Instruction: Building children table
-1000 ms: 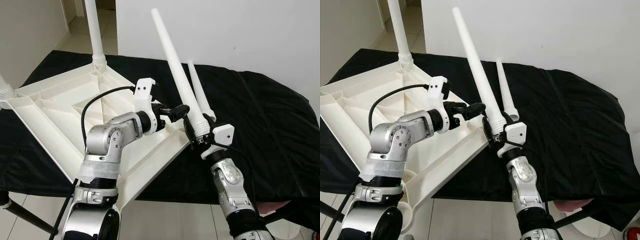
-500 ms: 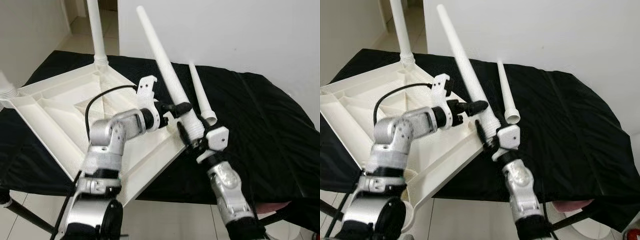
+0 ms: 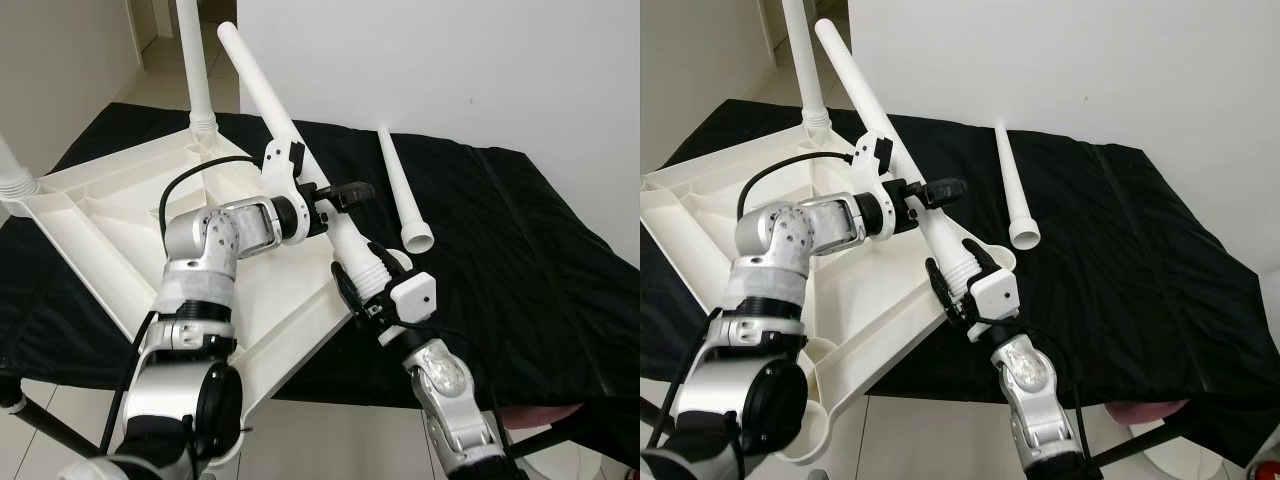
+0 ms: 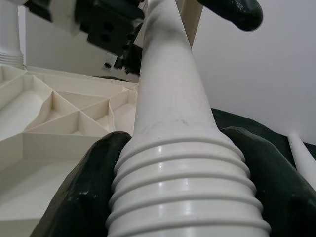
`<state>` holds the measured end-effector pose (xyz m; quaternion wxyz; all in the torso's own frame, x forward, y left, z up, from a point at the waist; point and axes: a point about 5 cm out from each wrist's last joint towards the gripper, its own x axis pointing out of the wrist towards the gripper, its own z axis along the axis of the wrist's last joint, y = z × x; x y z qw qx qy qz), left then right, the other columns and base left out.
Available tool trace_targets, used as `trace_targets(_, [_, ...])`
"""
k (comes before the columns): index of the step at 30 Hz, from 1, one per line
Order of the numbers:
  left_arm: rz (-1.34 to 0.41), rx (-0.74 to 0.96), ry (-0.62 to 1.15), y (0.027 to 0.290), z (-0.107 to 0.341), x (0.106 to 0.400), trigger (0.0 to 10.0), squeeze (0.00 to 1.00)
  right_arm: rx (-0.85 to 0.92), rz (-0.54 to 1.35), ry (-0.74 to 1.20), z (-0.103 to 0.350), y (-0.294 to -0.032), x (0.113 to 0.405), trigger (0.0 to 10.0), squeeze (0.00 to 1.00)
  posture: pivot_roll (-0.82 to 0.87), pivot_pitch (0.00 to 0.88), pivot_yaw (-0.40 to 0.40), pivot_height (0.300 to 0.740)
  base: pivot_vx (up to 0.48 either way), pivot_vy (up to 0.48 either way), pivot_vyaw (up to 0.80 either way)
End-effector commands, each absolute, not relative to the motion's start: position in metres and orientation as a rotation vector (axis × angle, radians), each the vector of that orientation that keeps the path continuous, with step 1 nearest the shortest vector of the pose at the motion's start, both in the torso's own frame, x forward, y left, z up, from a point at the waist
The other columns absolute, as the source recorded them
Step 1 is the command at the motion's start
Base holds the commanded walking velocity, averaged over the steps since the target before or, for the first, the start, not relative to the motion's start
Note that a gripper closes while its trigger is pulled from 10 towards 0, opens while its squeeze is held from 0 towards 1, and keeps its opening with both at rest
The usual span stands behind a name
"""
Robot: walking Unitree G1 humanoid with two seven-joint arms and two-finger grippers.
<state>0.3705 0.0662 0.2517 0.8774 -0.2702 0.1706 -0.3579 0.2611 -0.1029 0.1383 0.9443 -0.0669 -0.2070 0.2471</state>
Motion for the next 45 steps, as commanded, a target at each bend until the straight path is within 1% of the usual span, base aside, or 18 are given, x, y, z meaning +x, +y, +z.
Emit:
trace_targets(1, [-0.745,-0.580,0.334,0.065,0.259,0.374,10.0,0.00,-0.159,0.504,-0.402,0.136,-0.106,0.259,10.0,0.00,-0.04,0.000,-0.046,0.740,0.000,0.000,0.00])
trace_targets(4, [-0.727,-0.595,0.332,0.068,0.260,0.376,10.0,0.00,-0.160,0.503,-0.399,0.136,-0.106,0.258,10.0,0.00,-0.04,0.000,-0.044,0.740,0.000,0.000,0.00])
trace_targets(7, [-0.676,-0.646,0.356,0.073,0.258,0.381,10.0,0.00,-0.168,0.498,-0.395,0.135,-0.106,0.257,10.0,0.00,-0.05,0.000,-0.039,0.740,0.000,0.000,0.00])
trace_targets(15, [-0.667,-0.655,0.386,0.075,0.253,0.381,10.0,0.00,-0.164,0.476,-0.392,0.135,-0.106,0.259,10.0,0.00,-0.04,0.000,-0.035,0.740,0.000,0.000,0.00])
trace_targets(16, [-0.663,-0.665,0.383,0.075,0.254,0.381,6.0,0.00,-0.163,0.476,-0.391,0.135,-0.105,0.259,10.0,0.00,-0.04,0.000,-0.033,0.740,0.000,0.000,0.00])
trace_targets(17, [-0.663,-0.665,0.383,0.075,0.254,0.381,6.0,0.00,-0.163,0.476,-0.391,0.135,-0.105,0.259,10.0,0.00,-0.04,0.000,-0.033,0.740,0.000,0.000,0.00])
trace_targets(18, [-0.661,-0.672,0.380,0.076,0.254,0.382,3.2,0.00,-0.162,0.475,-0.390,0.135,-0.104,0.258,10.0,0.00,-0.04,0.000,-0.033,0.740,0.000,0.000,0.00])
trace_targets(19, [-0.661,-0.672,0.380,0.076,0.254,0.382,3.2,0.00,-0.162,0.475,-0.390,0.135,-0.104,0.258,10.0,0.00,-0.04,0.000,-0.033,0.740,0.000,0.000,0.00])
trace_targets(20, [-0.655,-0.689,0.371,0.078,0.256,0.383,0.0,0.00,-0.160,0.475,-0.389,0.135,-0.104,0.258,10.0,0.00,-0.04,0.000,-0.035,0.740,0.000,0.000,0.00])
trace_targets(25, [-0.641,-0.712,0.344,0.081,0.261,0.386,0.0,0.00,-0.159,0.474,-0.389,0.135,-0.102,0.258,10.0,0.00,-0.04,0.000,-0.030,0.740,0.000,0.000,0.00])
trace_targets(35, [-0.651,-0.726,0.330,0.080,0.266,0.388,0.0,0.00,-0.136,0.461,-0.372,0.134,-0.105,0.260,10.0,0.00,-0.04,0.000,-0.024,0.740,0.000,0.000,0.00])
trace_targets(36, [-0.652,-0.726,0.327,0.080,0.267,0.389,0.0,0.00,-0.130,0.457,-0.369,0.133,-0.105,0.261,10.0,0.55,-0.04,0.000,-0.024,0.740,0.000,0.000,0.00])
trace_targets(38, [-0.652,-0.726,0.327,0.080,0.267,0.389,0.0,0.00,-0.130,0.457,-0.369,0.133,-0.105,0.261,10.0,0.55,-0.04,0.000,-0.024,0.740,0.000,0.000,0.00])
trace_targets(39, [-0.656,-0.721,0.321,0.080,0.269,0.389,0.0,0.00,-0.108,0.454,-0.361,0.133,-0.105,0.261,10.0,1.00,-0.04,0.000,-0.025,0.740,0.000,0.000,0.00])
trace_targets(40, [-0.662,-0.720,0.319,0.080,0.271,0.389,3.1,0.00,-0.091,0.451,-0.358,0.134,-0.106,0.262,10.0,1.00,-0.04,0.000,-0.028,0.740,0.000,0.000,0.00])
trace_targets(41, [-0.663,-0.708,0.309,0.080,0.273,0.390,10.0,0.00,-0.087,0.444,-0.358,0.134,-0.107,0.262,10.0,1.00,-0.04,0.000,-0.028,0.740,0.000,0.000,0.00])
trace_targets(45, [-0.676,-0.691,0.283,0.079,0.278,0.390,10.0,0.00,-0.082,0.431,-0.359,0.137,-0.110,0.265,10.0,1.00,-0.04,0.000,-0.034,0.740,0.000,0.000,0.00])
